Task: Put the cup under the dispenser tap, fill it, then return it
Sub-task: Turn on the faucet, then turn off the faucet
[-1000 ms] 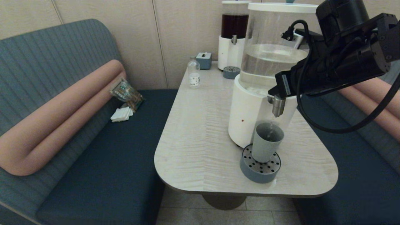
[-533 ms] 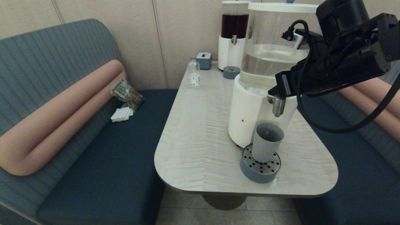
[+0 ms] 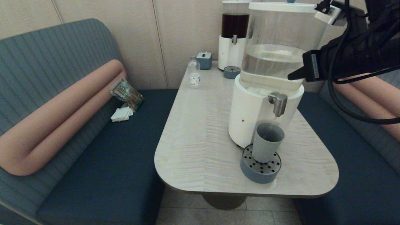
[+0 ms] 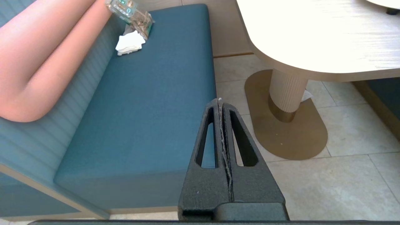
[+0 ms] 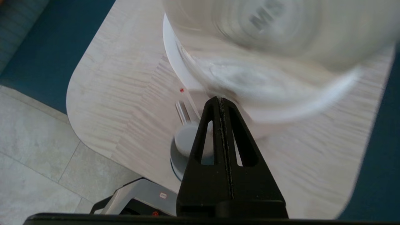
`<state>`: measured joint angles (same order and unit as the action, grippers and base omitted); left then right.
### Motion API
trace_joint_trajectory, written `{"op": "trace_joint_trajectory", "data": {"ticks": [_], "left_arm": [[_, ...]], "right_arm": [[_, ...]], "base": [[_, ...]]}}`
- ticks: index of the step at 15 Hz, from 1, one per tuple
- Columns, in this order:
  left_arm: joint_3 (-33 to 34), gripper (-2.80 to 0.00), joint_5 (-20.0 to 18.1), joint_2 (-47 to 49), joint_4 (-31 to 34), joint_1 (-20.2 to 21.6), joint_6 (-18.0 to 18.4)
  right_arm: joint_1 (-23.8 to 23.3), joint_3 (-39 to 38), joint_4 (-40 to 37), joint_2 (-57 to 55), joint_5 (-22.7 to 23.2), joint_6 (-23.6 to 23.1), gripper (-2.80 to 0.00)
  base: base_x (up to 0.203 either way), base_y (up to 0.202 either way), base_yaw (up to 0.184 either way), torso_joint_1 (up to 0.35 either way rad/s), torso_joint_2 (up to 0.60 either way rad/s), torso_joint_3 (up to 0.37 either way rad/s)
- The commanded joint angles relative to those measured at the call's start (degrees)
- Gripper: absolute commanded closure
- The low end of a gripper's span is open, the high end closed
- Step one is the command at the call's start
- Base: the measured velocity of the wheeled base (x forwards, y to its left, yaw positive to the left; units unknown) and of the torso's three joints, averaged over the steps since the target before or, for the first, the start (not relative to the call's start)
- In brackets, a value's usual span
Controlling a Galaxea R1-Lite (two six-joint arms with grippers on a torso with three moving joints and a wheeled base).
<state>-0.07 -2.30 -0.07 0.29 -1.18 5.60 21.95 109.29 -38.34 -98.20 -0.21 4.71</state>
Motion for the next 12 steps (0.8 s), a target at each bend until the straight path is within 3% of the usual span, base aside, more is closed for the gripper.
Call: {"op": "trace_joint_trajectory", "data": {"ticks": [1,6,12], "left_arm": [[0.03,0.00,-0.02,-0.10,-0.02,0.00,0.03],[-0.01,0.00,0.02,-0.10,0.00,-0.05,0.03],[-0.01,0.00,-0.07,-0.10,0.06,-0.05,0.03]], "right_arm": [[-0.28,-3.80,-0.03,6.63,-0.31,0.03,0.00],[-2.35,-16.32,0.13,27.21,-3.62,-0.37,0.00],[-20.56,-31.16,0.03,55.74,-1.87,-1.80,0.00]], "base": [[0.000,0.000,0.000,0.000,0.00,0.000],[0.000,0.000,0.000,0.000,0.00,0.000],[0.000,0.000,0.000,0.000,0.00,0.000]]}}
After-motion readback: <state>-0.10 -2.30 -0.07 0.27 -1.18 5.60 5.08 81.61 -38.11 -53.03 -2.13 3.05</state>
